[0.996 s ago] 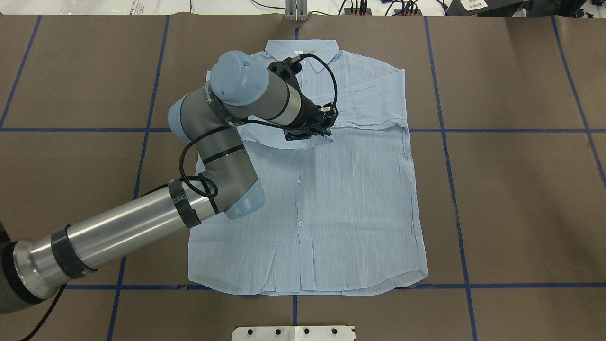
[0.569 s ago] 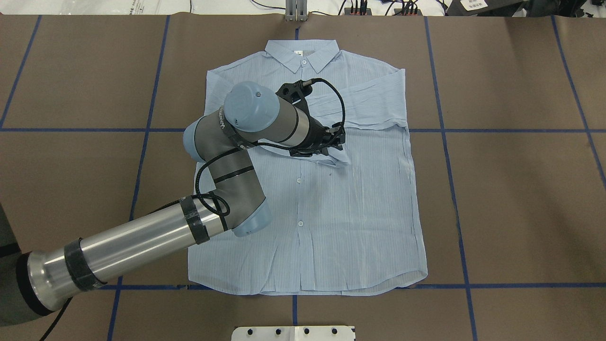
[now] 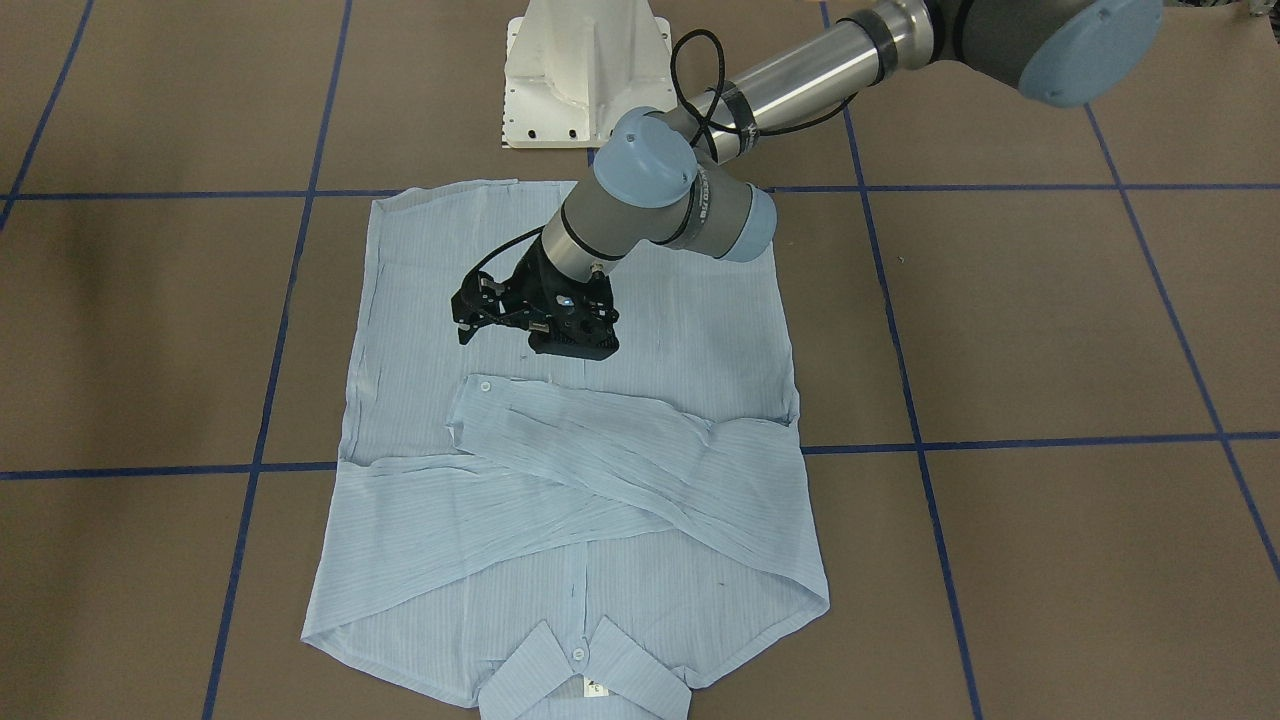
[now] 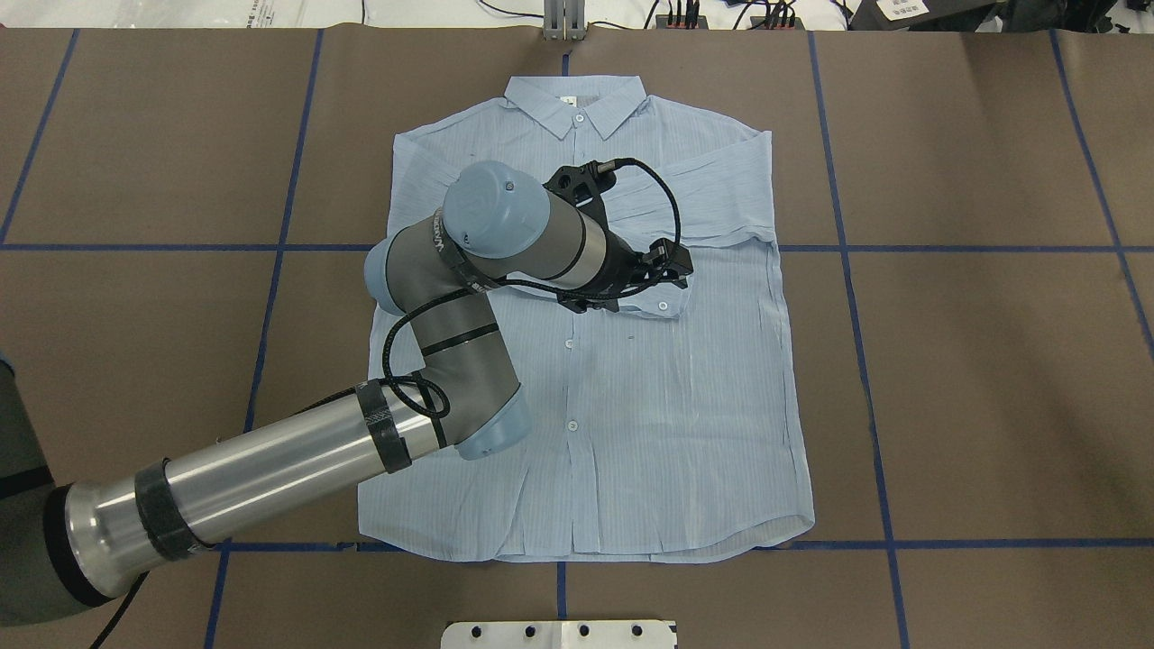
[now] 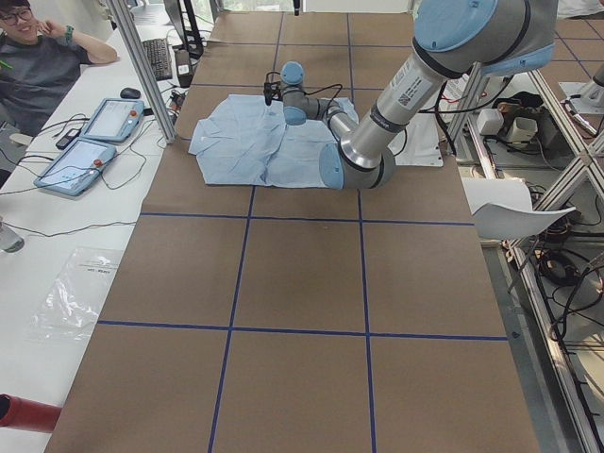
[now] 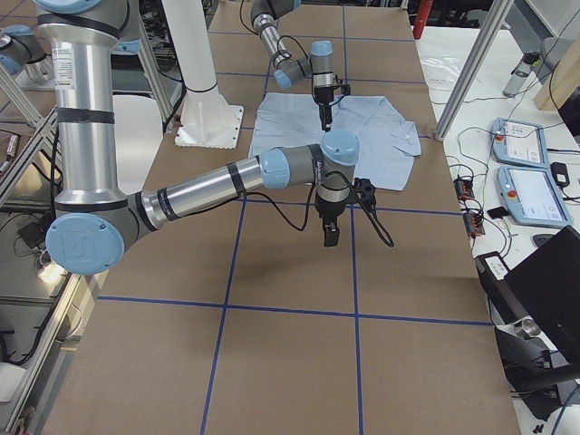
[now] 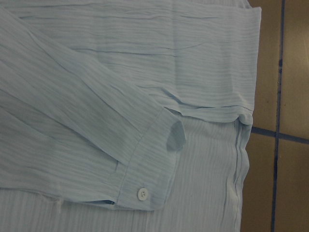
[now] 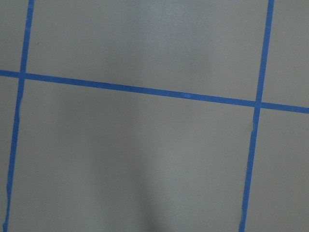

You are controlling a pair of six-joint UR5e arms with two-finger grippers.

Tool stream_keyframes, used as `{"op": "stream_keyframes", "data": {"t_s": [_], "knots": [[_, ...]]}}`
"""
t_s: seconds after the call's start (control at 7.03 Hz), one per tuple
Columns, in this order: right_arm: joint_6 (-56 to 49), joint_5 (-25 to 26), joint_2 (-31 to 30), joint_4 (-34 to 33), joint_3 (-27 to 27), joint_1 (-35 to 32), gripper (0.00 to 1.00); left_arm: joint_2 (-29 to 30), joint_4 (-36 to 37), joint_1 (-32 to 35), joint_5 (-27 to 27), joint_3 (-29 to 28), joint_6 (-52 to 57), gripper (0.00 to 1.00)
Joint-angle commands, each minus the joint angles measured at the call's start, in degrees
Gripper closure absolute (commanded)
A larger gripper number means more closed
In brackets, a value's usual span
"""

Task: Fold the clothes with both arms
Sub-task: 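Lay the sleeve over the folded one and withdraw the left gripper, then lower both grippers to the shirt's side edges near the hem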

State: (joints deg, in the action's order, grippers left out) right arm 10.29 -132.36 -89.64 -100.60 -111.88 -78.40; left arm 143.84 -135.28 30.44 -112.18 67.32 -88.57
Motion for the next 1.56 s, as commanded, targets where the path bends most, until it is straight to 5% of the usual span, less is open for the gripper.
{"op": "stream_keyframes", "data": {"t_s": [0.0,0.43,0.85,1.14,1.42], "knots": [[8.8,-0.4,-0.5,4.7,-2.1,3.7,0.00,-4.3,7.0,0.1,-0.9,5.6,4.2,0.00],[21.0,-0.2,-0.9,17.2,-4.3,13.3,0.00,-16.6,26.2,0.3,-0.9,28.2,13.5,0.00],[41.1,10.9,-3.4,20.9,-10.5,28.7,0.00,-34.0,26.5,0.4,-0.6,46.0,16.1,0.00],[53.4,20.6,-4.3,21.0,-14.0,39.9,0.00,-39.0,24.4,-1.2,2.1,47.5,15.2,0.00],[63.4,28.9,-6.3,26.3,-14.3,49.8,0.00,-46.3,14.5,-6.0,6.6,47.5,9.1,0.00]]}}
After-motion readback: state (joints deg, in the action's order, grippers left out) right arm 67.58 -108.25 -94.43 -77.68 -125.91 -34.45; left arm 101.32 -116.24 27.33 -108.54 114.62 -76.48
